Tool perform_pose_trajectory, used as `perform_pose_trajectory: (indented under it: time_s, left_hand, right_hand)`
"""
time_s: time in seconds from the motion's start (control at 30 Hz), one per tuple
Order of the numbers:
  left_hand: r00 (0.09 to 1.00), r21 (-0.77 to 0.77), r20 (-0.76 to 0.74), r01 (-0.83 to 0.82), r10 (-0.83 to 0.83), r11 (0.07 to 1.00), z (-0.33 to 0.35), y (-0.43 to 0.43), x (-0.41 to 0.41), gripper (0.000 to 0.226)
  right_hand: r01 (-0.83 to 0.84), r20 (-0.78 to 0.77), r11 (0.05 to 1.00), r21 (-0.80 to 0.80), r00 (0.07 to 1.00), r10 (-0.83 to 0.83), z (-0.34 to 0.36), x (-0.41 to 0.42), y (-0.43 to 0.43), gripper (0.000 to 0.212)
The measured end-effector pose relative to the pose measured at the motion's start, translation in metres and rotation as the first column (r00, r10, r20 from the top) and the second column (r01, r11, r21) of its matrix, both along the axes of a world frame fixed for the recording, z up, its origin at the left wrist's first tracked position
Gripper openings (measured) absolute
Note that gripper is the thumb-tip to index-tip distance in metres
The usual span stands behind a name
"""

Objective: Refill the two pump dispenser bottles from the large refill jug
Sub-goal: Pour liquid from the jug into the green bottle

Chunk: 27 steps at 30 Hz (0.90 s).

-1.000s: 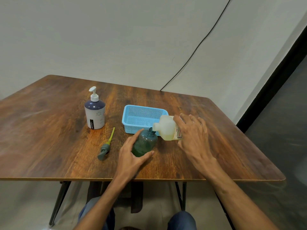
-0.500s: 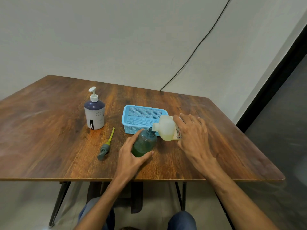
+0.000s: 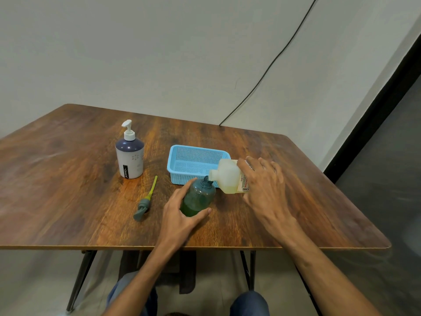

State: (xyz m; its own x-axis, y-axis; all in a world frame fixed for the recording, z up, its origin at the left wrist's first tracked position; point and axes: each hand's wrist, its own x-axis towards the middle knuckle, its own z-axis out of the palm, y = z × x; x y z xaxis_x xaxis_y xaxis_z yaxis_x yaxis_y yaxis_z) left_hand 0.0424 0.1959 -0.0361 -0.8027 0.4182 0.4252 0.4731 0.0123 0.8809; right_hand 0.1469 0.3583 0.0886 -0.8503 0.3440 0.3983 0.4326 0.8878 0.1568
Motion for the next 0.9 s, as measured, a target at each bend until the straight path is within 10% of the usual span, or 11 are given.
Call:
perform_pose_trajectory:
  time_s: [0.9]
  left_hand:
    - [1.0,-0.015,-0.001,-0.001,0.001,1.0,-0.0044,0.0009,-0.0041,0.085]
  right_hand:
    - [-0.003,0.011,1.0,-0.003,1.0,0.003,0.0012,-0.0022,-0.001,0.08]
